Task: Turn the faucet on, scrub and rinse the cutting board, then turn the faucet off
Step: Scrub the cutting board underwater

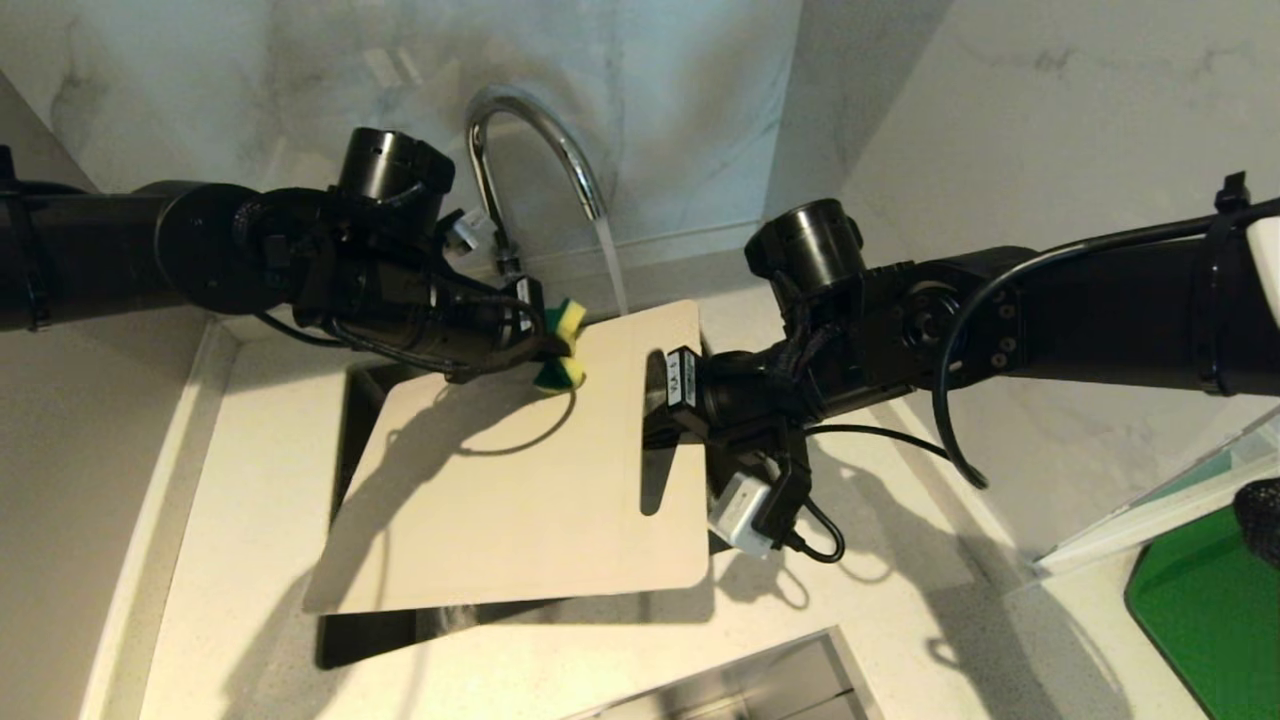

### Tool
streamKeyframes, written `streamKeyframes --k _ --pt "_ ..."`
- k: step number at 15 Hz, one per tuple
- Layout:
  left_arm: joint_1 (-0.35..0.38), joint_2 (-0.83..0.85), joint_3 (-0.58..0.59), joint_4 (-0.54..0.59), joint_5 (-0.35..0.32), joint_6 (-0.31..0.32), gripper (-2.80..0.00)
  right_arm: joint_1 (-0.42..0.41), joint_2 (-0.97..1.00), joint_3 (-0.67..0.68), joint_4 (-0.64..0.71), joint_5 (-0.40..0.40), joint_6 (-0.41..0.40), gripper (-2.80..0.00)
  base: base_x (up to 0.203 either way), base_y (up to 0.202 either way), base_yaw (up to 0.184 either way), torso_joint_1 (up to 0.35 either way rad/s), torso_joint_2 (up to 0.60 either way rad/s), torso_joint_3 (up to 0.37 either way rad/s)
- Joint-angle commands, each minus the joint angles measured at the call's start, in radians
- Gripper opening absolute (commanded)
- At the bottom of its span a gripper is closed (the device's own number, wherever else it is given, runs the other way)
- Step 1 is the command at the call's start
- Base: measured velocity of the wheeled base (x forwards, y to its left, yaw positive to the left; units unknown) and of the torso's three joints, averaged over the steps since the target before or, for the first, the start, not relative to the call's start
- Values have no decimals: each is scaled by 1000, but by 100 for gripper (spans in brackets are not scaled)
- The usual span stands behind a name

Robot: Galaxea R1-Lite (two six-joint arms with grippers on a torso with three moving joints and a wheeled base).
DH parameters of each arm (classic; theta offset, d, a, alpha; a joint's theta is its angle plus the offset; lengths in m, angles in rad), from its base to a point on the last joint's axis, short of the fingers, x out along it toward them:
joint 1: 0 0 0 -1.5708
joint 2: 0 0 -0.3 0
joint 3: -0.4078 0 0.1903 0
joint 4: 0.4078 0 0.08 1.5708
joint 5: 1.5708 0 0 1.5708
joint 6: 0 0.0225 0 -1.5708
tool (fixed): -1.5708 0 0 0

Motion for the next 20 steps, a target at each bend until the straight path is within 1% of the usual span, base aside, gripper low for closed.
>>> streamKeyframes --k 1,3,4,5,11,14,15,20 --pt "20 7 7 5 -1 0 -280 -2 -2 -2 1 7 -15 -280 0 0 0 0 0 0" --pt "44 8 30 4 -2 19 -280 -8 -7 -1 1 7 -15 -280 0 0 0 0 0 0" --pt "65 13 51 2 -3 45 -280 -8 -8 0 1 8 -15 -280 0 0 0 0 0 0" --pt "85 15 66 2 -4 57 -280 -12 -10 0 1 8 -15 -280 0 0 0 0 0 0" --pt "194 27 158 -11 -12 88 -280 -16 -20 0 1 9 -15 -280 0 0 0 0 0 0" --pt "243 34 219 -70 -16 102 -280 -16 -33 2 1 15 -15 -280 0 0 0 0 0 0" --pt "258 31 250 -87 -18 114 -280 -16 -35 4 1 15 -15 -280 0 0 0 0 0 0" --pt "397 22 377 -176 -30 215 -280 -19 -47 6 1 33 -15 -280 0 0 0 0 0 0"
